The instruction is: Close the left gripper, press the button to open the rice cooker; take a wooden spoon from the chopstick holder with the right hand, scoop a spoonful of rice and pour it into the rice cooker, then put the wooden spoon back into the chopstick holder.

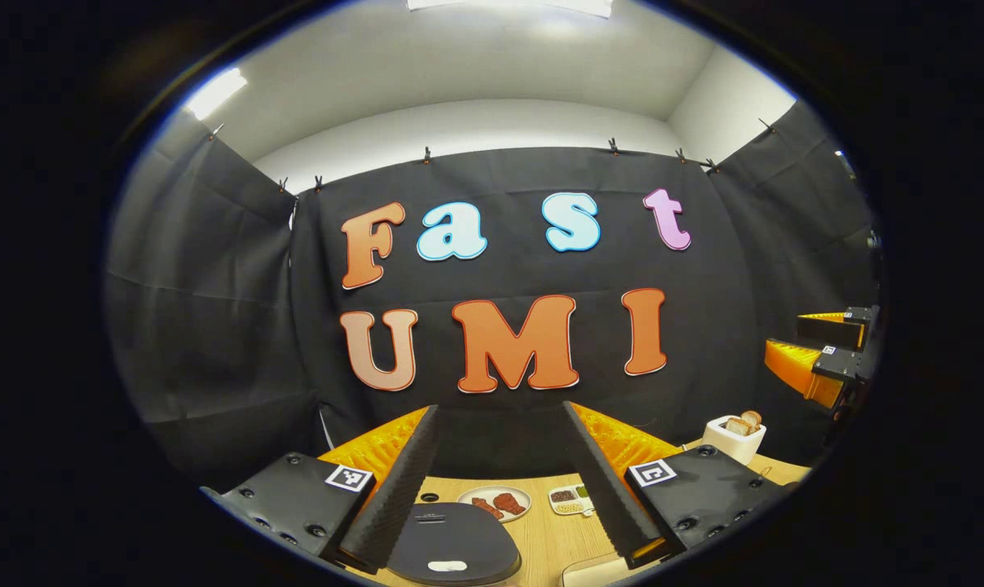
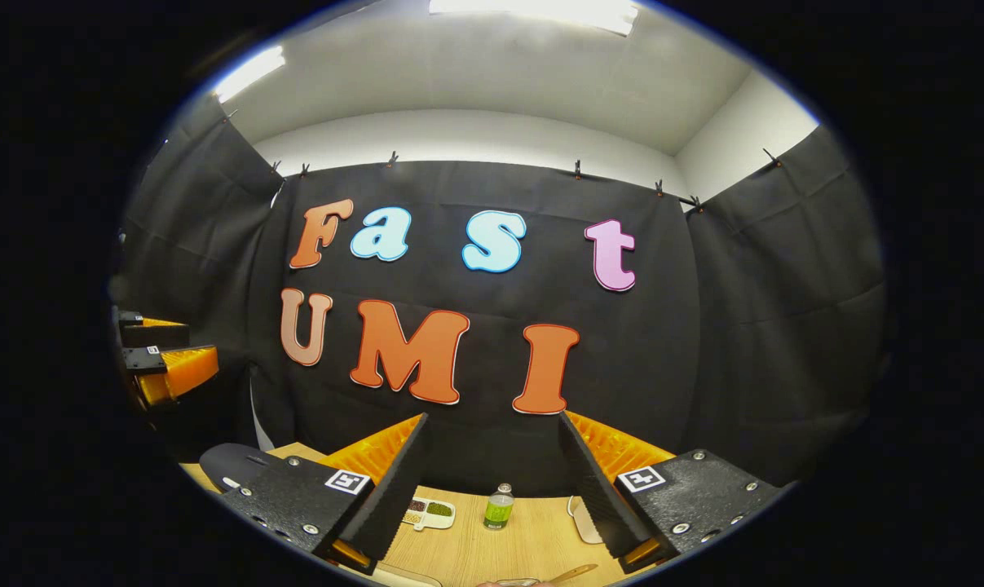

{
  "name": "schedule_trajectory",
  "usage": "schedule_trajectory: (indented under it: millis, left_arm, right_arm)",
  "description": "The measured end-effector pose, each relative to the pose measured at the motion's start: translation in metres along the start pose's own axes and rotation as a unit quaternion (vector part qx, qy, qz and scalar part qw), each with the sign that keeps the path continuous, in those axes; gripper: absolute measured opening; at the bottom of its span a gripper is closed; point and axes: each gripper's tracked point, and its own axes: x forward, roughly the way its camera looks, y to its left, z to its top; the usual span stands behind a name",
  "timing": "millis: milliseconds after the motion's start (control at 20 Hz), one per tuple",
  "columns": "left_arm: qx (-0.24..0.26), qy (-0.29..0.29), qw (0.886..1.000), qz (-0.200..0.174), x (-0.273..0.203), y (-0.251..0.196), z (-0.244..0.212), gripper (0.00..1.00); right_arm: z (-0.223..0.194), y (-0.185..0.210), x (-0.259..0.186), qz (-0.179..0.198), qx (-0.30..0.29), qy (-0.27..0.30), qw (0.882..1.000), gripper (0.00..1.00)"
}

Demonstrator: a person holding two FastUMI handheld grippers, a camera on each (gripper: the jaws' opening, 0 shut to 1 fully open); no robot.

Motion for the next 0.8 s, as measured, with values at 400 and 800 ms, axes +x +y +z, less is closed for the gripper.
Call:
schedule_trajectory:
  millis: [400,800]
  left_arm:
    - [0.001,0.005,1.0,0.002,-0.003,0.0,-0.004,0.91]
    - [0.004,0.022,1.0,0.019,-0.004,0.009,-0.017,0.99]
  right_arm:
    - [-0.008,0.001,0.002,0.002,0.006,0.01,1.0,0.95]
    - [-0.019,0.007,0.008,0.013,0.013,0.023,1.0,0.97]
